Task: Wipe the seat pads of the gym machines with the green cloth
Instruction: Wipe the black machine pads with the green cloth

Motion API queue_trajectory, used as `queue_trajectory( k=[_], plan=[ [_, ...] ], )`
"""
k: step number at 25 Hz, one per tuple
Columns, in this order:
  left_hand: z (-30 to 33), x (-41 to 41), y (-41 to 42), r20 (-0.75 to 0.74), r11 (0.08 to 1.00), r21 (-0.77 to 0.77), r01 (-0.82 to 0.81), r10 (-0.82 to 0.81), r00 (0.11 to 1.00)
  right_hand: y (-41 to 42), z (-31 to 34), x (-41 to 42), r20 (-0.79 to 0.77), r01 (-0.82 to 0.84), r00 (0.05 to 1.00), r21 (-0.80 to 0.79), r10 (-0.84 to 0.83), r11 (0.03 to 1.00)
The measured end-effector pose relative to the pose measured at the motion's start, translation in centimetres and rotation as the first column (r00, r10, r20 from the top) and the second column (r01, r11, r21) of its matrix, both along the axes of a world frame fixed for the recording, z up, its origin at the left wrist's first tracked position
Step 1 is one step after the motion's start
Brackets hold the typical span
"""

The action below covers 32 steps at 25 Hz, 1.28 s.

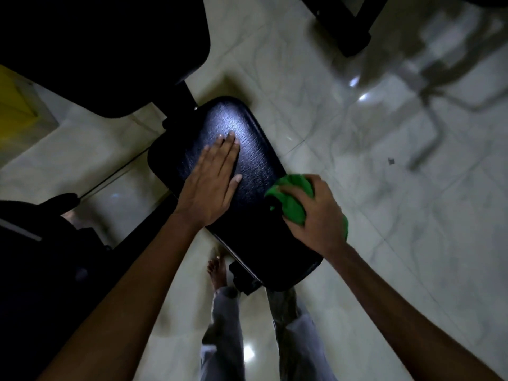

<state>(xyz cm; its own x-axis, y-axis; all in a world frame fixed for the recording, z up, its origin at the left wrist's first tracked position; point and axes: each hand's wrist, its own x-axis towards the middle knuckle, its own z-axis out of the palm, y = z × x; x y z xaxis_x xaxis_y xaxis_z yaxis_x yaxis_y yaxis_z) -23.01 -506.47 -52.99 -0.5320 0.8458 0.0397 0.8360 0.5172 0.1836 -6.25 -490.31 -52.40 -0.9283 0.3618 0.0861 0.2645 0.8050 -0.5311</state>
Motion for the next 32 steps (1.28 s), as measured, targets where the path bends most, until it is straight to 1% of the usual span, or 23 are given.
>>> queue_trajectory(
  k=[1,3,4,6,8,9,10,11,13,15,17,18,19,20,22,24,25,27,29,30,31,32],
  plan=[
    [0.1,-0.5,0.6,-0.003,0.998,0.003,-0.056,0.056,0.998,0.8,0.3,-2.6,0.026,0.076,0.997,-0.118,-0.073,0.99],
    [0.3,-1.6,2.0,-0.015,0.989,-0.02,-0.145,0.144,0.989,2.6,0.3,-7.6,0.149,0.193,0.978,-0.363,-0.148,0.912],
    [0.3,-2.2,2.7,-0.02,0.984,-0.033,-0.175,0.175,0.984,3.5,-0.1,-9.6,0.199,0.225,0.969,-0.473,-0.145,0.852],
    [0.0,-3.0,3.5,-0.029,0.975,-0.044,-0.218,0.217,0.976,4.1,-0.9,-11.0,0.214,0.266,0.963,-0.675,-0.162,0.688],
    [-0.4,-2.9,3.7,-0.054,0.97,-0.039,-0.241,0.239,0.97,4.2,-1.0,-8.8,0.225,0.287,0.958,-0.789,-0.179,0.543],
    [-0.5,-2.8,3.7,-0.068,0.969,-0.03,-0.244,0.242,0.968,4.2,-0.8,-6.9,0.233,0.281,0.96,-0.831,-0.159,0.48],
    [-0.6,-2.7,3.7,-0.072,0.969,-0.022,-0.245,0.243,0.967,4.2,-0.3,-5.3,0.22,0.254,0.967,-0.866,-0.127,0.431],
    [-0.7,-2.7,3.7,-0.07,0.969,-0.019,-0.247,0.245,0.967,4.3,-0.1,-4.6,0.211,0.232,0.973,-0.883,-0.096,0.409],
    [-0.7,-3.0,3.7,-0.065,0.967,-0.026,-0.254,0.252,0.966,4.7,0.2,-7.1,0.213,0.23,0.973,-0.883,-0.087,0.408],
    [-0.5,-3.0,3.7,-0.058,0.968,-0.04,-0.25,0.247,0.967,5.2,0.3,-12.8,0.214,0.23,0.973,-0.855,-0.089,0.465],
    [-0.4,-3.0,3.7,-0.041,0.968,-0.037,-0.246,0.245,0.969,5.8,0.2,-18.7,0.191,0.189,0.98,-0.828,-0.052,0.527],
    [-0.5,-3.1,3.7,-0.035,0.969,-0.029,-0.246,0.245,0.969,6.0,0.2,-20.7,0.182,0.175,0.982,-0.826,-0.04,0.536],
    [-0.5,-3.2,3.7,-0.03,0.969,-0.021,-0.245,0.244,0.969,6.0,0.2,-21.4,0.195,0.189,0.98,-0.831,-0.044,0.523],
    [-0.5,-3.1,3.7,-0.023,0.969,-0.018,-0.245,0.244,0.969,6.0,0.1,-21.1,0.21,0.213,0.976,-0.852,-0.06,0.478],
    [-0.4,-3.1,3.6,-0.017,0.969,-0.022,-0.246,0.246,0.969,6.2,-0.6,-17.9,0.227,0.243,0.97,-0.874,-0.09,0.421],
    [-0.3,-3.1,3.7,-0.022,0.968,-0.042,-0.249,0.248,0.969,6.1,0.2,-14.9,0.275,0.281,0.959,-0.876,-0.072,0.393],
    [-0.3,-3.2,3.9,-0.029,0.966,-0.048,-0.254,0.253,0.967,6.0,0.1,-14.8,0.27,0.274,0.961,-0.879,-0.065,0.39],
    [-0.3,-3.4,4.0,-0.039,0.964,-0.048,-0.26,0.258,0.965,6.4,0.4,-18.2,0.258,0.253,0.965,-0.85,-0.053,0.462],
    [-0.3,-3.2,4.0,-0.022,0.967,-0.056,-0.248,0.247,0.969,6.7,0.9,-22.4,0.259,0.191,0.964,-0.821,0.054,0.538],
    [-0.3,-3.3,4.0,-0.021,0.968,-0.049,-0.248,0.247,0.969,6.6,0.9,-23.8,0.23,0.141,0.969,-0.819,0.091,0.557],
    [-0.4,-3.4,3.9,-0.025,0.968,-0.045,-0.248,0.247,0.969,6.5,0.6,-24.2,0.213,0.125,0.972,-0.818,0.095,0.561],
    [-0.5,-3.4,3.8,-0.026,0.969,-0.044,-0.245,0.244,0.969,6.3,0.3,-23.4,0.202,0.144,0.978,-0.833,0.051,0.534]
  ],
)
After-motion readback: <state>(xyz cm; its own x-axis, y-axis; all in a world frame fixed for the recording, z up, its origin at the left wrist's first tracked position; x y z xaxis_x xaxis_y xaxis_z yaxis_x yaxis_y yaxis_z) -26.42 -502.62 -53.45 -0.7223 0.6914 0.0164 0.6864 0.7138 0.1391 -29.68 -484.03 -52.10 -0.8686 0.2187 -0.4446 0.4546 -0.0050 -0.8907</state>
